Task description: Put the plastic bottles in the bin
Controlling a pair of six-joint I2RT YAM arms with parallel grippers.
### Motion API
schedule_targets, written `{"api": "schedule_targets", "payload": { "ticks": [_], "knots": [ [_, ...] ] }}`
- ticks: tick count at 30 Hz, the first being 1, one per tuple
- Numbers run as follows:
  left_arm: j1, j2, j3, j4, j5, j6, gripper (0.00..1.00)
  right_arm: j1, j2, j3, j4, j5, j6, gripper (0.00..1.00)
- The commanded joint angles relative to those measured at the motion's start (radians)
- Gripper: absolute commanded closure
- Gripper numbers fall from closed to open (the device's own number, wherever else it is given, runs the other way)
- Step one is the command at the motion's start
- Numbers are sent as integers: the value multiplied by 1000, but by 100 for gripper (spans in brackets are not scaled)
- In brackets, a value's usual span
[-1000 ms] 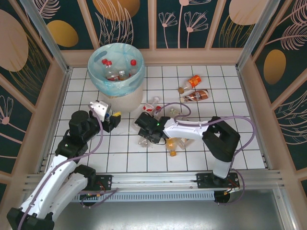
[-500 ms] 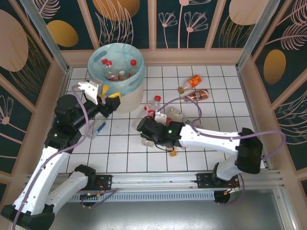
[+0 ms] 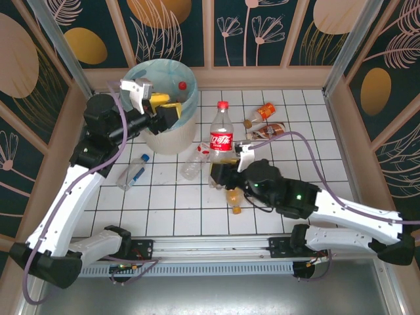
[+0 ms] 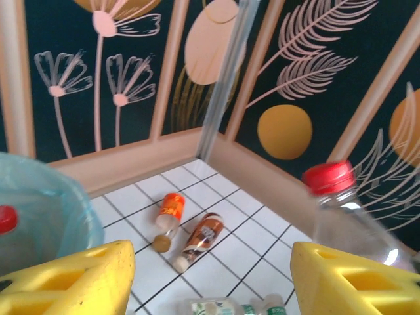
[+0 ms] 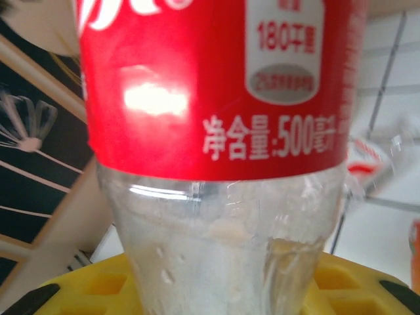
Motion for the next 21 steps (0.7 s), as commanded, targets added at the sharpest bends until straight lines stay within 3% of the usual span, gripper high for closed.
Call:
{"api": "schedule_targets", "payload": {
  "ticks": [1, 9, 18, 21],
  "knots": [
    [-1, 55, 74, 89, 125, -55, 36, -17, -40, -1, 121, -47, -218, 63],
    [-11, 154, 179, 143, 279, -94, 34, -49, -31, 2, 228, -191, -399, 62],
    [-16, 121, 109, 228, 331, -134, 31, -80, -17, -35, 326, -322, -428, 64],
    [-16, 116, 100, 264, 362, -172, 30, -91, -10, -32, 304, -314, -417, 65]
  ]
}}
